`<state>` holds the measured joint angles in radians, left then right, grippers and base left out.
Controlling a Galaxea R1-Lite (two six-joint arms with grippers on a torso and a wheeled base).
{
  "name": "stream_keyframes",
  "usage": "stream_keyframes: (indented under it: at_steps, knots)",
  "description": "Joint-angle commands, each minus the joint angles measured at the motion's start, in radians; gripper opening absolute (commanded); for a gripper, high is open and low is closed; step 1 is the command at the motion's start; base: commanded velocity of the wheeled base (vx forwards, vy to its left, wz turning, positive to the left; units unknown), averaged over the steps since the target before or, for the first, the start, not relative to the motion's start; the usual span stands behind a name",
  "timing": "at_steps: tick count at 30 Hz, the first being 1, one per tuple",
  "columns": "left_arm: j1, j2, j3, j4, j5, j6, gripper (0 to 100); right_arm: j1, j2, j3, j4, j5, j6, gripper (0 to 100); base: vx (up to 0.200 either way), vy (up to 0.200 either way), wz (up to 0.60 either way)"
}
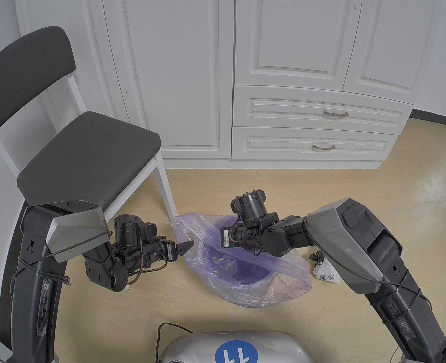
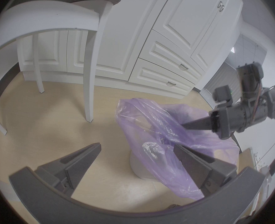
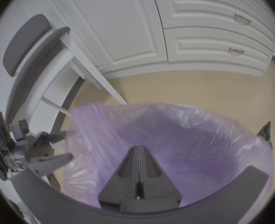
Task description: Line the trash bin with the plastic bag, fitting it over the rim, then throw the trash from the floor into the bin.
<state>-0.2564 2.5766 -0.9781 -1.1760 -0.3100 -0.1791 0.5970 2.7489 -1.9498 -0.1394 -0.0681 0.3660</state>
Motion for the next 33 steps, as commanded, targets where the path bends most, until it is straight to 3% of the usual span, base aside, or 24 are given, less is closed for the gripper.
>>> stream_keyframes:
  at_steps: [1, 12, 24, 30, 33]
  knots:
    - [0.000, 0.005, -0.002, -0.001, -0.001, 0.000, 100, -0.005, 0.061, -0.034, 0.032, 0.028, 0.001, 0, 0.000, 0.000, 0.00]
    - [0.000, 0.004, -0.001, -0.001, 0.000, 0.000, 100, -0.013, 0.055, -0.050, 0.305, 0.169, -0.002, 0, 0.000, 0.000, 0.00]
    - [0.000, 0.005, -0.002, -0.004, 0.000, -0.002, 100, 0.001, -0.046, -0.050, 0.297, 0.154, 0.010, 0, 0.000, 0.000, 0.00]
    - [-0.001, 0.020, -0.024, -0.002, 0.003, -0.006, 100, 0.014, -0.124, -0.023, 0.299, 0.071, -0.015, 0, 0.000, 0.000, 0.00]
    - [-0.001, 0.022, -0.025, -0.002, 0.005, -0.008, 100, 0.018, -0.152, 0.049, 0.293, 0.048, -0.084, 0, 0.000, 0.000, 0.00]
